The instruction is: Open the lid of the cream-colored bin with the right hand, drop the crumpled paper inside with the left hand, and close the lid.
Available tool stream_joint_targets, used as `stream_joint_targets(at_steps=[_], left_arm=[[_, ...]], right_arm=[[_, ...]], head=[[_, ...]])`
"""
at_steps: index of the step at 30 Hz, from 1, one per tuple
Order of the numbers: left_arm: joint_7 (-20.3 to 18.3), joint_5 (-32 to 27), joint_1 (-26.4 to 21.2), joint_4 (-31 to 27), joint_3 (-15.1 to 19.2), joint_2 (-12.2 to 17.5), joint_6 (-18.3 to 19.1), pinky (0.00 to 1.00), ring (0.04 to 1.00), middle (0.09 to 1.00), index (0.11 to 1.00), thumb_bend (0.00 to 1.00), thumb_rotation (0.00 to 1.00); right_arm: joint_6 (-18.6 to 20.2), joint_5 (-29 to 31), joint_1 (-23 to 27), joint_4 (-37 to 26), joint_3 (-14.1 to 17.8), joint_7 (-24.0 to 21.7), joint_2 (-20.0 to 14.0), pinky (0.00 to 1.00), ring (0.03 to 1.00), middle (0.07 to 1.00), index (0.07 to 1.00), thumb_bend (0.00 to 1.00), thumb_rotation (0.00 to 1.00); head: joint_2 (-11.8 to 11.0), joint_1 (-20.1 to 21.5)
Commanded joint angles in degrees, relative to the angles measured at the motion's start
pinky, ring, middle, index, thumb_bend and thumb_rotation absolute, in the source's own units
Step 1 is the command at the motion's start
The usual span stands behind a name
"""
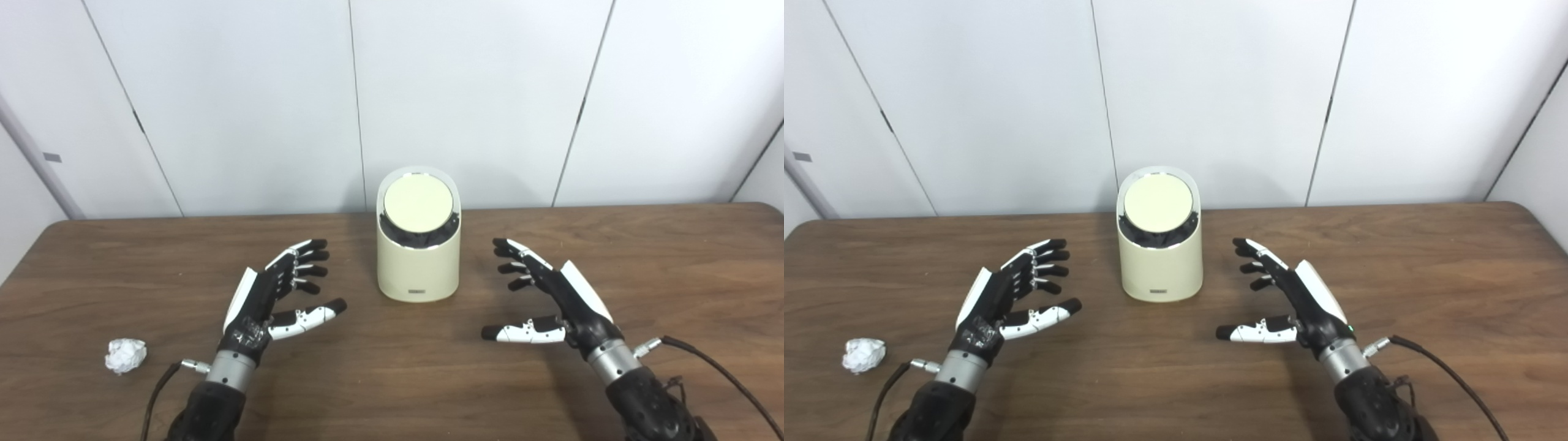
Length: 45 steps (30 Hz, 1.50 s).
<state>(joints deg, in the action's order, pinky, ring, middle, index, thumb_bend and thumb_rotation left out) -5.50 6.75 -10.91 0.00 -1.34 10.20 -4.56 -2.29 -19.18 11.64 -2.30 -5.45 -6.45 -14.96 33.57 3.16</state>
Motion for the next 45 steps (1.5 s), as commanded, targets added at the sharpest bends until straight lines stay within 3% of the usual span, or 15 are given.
stream_joint_targets(at_steps=[1,13,20,25,34,45], left_arm=[[0.26,-0.01,-1.63,-0.87,0.17,0.54,-2.20,0.60,0.724,0.800,0.832,0.74,0.13],[0.26,0.26,-1.76,-0.59,0.02,0.68,-2.59,0.60,0.719,0.796,0.826,0.73,0.14],[0.15,0.07,-1.62,-0.09,-0.07,0.58,-2.84,0.59,0.721,0.798,0.828,0.74,0.14],[0.26,-0.09,-1.68,-0.10,-0.10,0.35,-2.95,0.59,0.725,0.798,0.830,0.74,0.13],[0.47,0.07,-1.54,0.38,-0.14,0.27,-3.53,0.59,0.727,0.801,0.831,0.74,0.13],[0.54,0.50,-1.59,0.70,-0.49,0.23,-4.04,0.58,0.716,0.794,0.826,0.74,0.09]], right_arm=[[-1.31,0.58,0.87,-1.73,0.63,0.93,0.02,0.68,0.797,0.876,0.890,0.77,0.28],[-1.16,1.84,0.90,-1.39,1.08,1.04,0.64,0.69,0.800,0.873,0.886,0.78,0.29],[3.20,0.83,3.34,-1.89,3.39,5.22,5.85,0.64,0.777,0.853,0.885,0.77,0.47],[6.09,-0.94,7.12,-2.43,3.41,6.30,7.16,0.69,0.809,0.866,0.907,0.78,0.51],[7.19,-1.43,12.57,0.01,2.67,6.45,6.63,0.65,0.815,0.866,0.904,0.80,0.46],[12.56,-3.23,17.42,1.68,0.08,5.43,6.79,0.64,0.809,0.875,0.904,0.82,0.46]], head=[[0.03,0.08],[-0.07,0.14],[-0.84,0.23],[-1.30,0.40],[-2.38,0.06],[-2.41,-0.03]])
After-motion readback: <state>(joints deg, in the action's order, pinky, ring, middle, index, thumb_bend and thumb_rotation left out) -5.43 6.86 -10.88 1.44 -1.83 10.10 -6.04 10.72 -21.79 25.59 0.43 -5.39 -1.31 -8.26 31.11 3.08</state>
